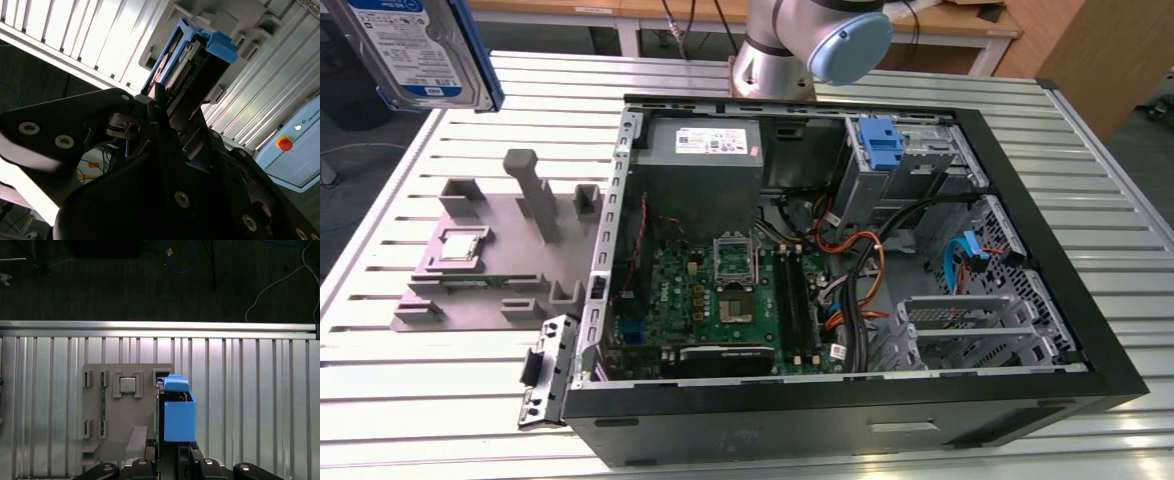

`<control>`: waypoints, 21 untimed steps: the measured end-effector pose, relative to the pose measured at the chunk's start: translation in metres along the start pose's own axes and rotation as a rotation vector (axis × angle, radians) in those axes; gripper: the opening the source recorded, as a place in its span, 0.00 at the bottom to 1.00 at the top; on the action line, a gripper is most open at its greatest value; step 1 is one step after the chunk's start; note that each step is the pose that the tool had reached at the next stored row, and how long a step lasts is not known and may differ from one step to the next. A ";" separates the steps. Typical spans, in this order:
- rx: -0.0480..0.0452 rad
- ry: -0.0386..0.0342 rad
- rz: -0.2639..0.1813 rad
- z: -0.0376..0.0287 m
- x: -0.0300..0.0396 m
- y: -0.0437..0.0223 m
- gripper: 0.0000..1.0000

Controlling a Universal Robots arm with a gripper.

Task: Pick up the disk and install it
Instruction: 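Pick up the disk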

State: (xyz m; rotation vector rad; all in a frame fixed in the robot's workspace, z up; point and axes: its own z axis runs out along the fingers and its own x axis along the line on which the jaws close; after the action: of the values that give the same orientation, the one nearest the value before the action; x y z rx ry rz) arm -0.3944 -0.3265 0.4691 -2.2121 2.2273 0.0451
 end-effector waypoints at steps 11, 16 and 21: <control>0.0000 0.0000 0.000 -0.0001 0.0000 -0.0041 0.35; 0.0001 0.0000 0.000 -0.0002 -0.0001 -0.0133 0.35; 0.0001 0.0000 0.000 -0.0003 -0.0001 -0.0214 0.35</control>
State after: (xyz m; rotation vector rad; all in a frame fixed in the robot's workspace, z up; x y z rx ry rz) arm -0.3730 -0.3266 0.4690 -2.2121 2.2272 0.0450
